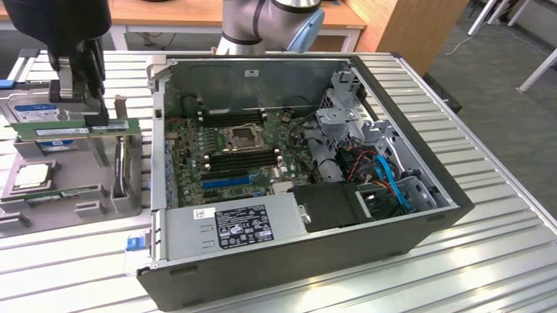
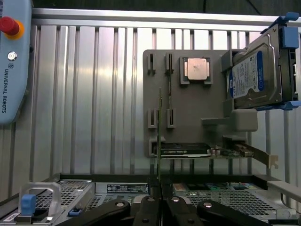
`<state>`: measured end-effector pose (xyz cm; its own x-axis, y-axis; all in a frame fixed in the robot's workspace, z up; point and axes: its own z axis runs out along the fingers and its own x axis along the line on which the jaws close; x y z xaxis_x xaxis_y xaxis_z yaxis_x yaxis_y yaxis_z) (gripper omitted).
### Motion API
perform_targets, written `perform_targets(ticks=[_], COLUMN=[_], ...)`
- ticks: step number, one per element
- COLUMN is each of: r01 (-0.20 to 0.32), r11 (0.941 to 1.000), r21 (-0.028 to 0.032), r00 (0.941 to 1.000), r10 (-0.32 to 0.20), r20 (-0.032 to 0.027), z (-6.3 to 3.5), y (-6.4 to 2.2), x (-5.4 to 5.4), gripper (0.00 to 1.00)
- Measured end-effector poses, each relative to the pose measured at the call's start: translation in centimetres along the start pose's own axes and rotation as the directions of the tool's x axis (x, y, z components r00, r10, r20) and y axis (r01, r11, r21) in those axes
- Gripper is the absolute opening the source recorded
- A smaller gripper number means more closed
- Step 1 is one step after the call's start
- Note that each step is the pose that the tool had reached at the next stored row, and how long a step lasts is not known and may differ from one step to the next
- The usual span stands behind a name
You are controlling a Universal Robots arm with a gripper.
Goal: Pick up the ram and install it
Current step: 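Pick up the ram and move it above insertion slot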
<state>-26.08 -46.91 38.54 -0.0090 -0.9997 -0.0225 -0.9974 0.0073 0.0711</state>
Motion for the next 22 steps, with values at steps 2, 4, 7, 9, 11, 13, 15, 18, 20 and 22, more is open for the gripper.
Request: perform_targets(ticks=[2, 4, 7, 9, 11, 13, 15, 18, 20, 22], r01=[0.001, 0.002, 0.004, 0.006, 0.009, 0.011, 0.014, 0.018, 0.021, 0.025], r11=[1.0, 1.0, 1.0, 1.0, 1.0, 0.9999, 0.9999, 0.9998, 0.9998, 0.9997], r21=[0.0008, 0.0011, 0.001, 0.001, 0.0009, 0.0009, 0.0008, 0.0007, 0.0006, 0.0006], r00=[1.0, 1.0, 1.0, 1.0, 1.0, 0.9999, 0.9999, 0.9998, 0.9998, 0.9997], r10=[-0.001, -0.002, -0.004, -0.006, -0.009, -0.011, -0.014, -0.018, -0.021, -0.025], r20=[-0.0001, -0.0001, -0.0001, -0.0002, -0.0002, -0.0003, -0.0003, -0.0004, -0.0004, -0.0004], z=[-0.03, -0.06, -0.12, -0.17, -0.22, -0.26, -0.32, -0.39, -0.44, -0.49], y=[-0.36, -0.85, -1.73, -2.41, -3.08, -3.74, -4.45, -5.51, -6.23, -6.98], x=[0.0, 0.0, 0.0, 0.0, 0.0, 0.0, 0.0, -0.1, -0.1, -0.1], gripper=[0.12, 0.12, 0.12, 0.12, 0.12, 0.12, 0.12, 0.12, 0.12, 0.12])
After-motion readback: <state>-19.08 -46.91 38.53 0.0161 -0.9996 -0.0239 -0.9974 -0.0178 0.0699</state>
